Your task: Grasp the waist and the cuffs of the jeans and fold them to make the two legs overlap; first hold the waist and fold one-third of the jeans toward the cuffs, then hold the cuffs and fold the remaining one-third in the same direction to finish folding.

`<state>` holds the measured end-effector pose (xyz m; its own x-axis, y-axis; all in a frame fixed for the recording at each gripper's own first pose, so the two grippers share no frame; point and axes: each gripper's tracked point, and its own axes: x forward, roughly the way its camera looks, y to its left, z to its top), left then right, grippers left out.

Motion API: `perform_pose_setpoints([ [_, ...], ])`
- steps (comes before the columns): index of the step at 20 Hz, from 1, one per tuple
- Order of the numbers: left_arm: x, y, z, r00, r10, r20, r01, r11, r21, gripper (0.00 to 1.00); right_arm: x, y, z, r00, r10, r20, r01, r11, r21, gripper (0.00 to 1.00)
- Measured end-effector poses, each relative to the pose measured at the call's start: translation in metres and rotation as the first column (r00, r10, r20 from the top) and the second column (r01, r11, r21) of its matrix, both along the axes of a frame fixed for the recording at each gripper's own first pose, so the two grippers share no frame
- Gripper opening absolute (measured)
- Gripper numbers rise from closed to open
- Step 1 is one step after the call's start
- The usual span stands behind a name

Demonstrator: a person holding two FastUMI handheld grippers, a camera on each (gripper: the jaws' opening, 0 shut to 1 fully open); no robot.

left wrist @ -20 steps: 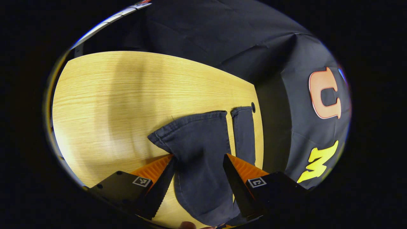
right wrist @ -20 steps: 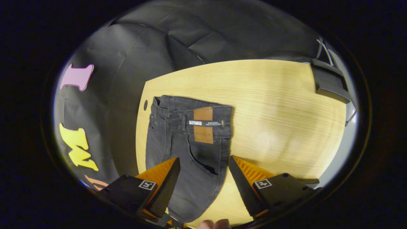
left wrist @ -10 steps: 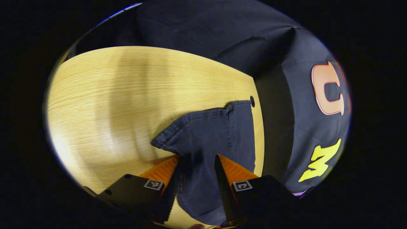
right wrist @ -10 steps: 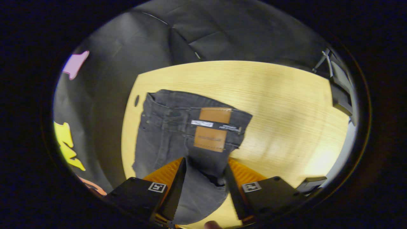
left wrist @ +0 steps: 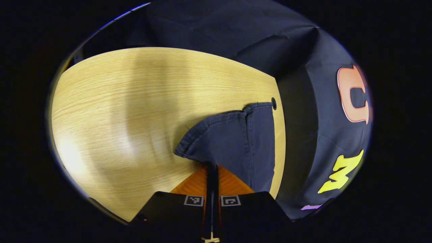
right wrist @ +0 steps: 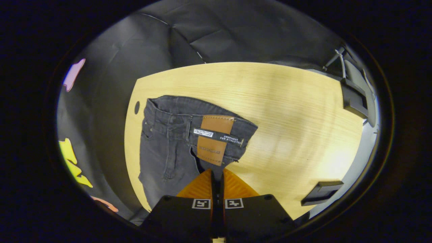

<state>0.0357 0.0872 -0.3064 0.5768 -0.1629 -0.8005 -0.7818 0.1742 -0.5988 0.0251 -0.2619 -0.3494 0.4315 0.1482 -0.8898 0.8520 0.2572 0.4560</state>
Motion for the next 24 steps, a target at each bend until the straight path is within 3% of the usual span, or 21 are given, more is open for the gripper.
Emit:
perform_pose_setpoints([
  [6,0.008,-0.001,0.058,0.999,0.016,0.029,-0.014,0.998,-0.055,0.04,0.014,0.015,0.074,0.988,0.041,0.148,-0.049,0.998,0.046,0.0],
  [12,0.055,0.011,0.089,1.0,0.004,0.031,0.0,0.993,-0.114,0.04,0.067,-0.001,0.124,0.969,0.052,0.24,-0.072,0.995,0.075,0.0],
  [18,0.128,0.016,0.082,0.997,-0.073,-0.001,0.072,0.987,-0.142,0.04,0.149,0.001,0.114,0.954,0.162,0.251,-0.174,0.984,0.025,0.0],
  [22,0.19,0.004,0.058,0.981,-0.192,0.009,0.192,0.971,-0.14,0.04,0.206,0.003,0.082,0.949,0.195,0.246,-0.204,0.979,0.011,0.01],
  [24,0.213,0.0,0.038,0.976,-0.218,-0.014,0.214,0.967,-0.138,0.04,0.226,0.005,0.061,0.955,0.181,0.236,-0.194,0.981,0.03,0.01],
])
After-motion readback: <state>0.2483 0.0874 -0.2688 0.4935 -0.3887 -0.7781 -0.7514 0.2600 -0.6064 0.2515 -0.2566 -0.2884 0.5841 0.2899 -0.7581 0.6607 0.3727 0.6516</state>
